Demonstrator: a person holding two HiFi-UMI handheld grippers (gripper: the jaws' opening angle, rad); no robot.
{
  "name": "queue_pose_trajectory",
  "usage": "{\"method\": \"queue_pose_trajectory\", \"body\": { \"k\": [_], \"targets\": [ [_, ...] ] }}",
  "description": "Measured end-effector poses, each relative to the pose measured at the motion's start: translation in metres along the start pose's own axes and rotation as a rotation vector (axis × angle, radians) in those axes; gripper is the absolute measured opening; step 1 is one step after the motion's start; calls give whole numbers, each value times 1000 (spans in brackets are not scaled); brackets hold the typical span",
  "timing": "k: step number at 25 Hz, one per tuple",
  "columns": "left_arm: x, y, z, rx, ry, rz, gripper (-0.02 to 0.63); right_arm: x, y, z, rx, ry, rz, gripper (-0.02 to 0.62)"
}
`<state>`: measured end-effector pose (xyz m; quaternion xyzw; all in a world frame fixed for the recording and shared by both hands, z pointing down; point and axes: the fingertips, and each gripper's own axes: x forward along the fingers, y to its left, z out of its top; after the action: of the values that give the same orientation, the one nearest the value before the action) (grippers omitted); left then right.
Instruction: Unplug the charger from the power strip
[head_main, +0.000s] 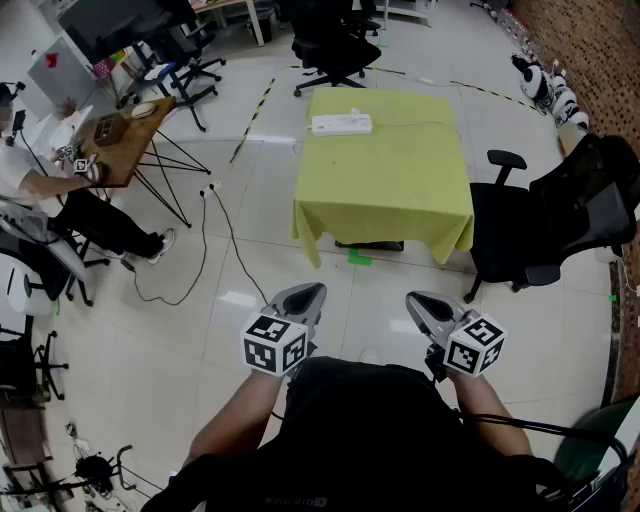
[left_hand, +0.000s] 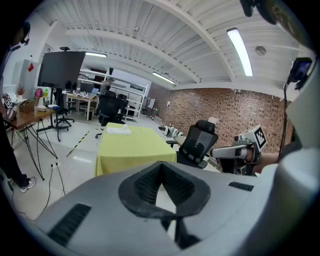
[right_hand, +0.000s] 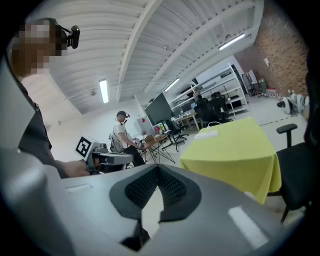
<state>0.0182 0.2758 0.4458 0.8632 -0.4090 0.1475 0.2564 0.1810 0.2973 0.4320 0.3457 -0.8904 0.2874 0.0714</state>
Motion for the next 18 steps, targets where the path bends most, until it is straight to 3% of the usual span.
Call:
{"method": "queue_pose_trajectory", "body": {
  "k": [13,18],
  "targets": [
    [42,-9,-5,-61,12,62,5,13,-51,-7,21,38,87,3],
    [53,16,11,-59,16,87,5,39,-57,11,7,34,118,3]
  ]
}}
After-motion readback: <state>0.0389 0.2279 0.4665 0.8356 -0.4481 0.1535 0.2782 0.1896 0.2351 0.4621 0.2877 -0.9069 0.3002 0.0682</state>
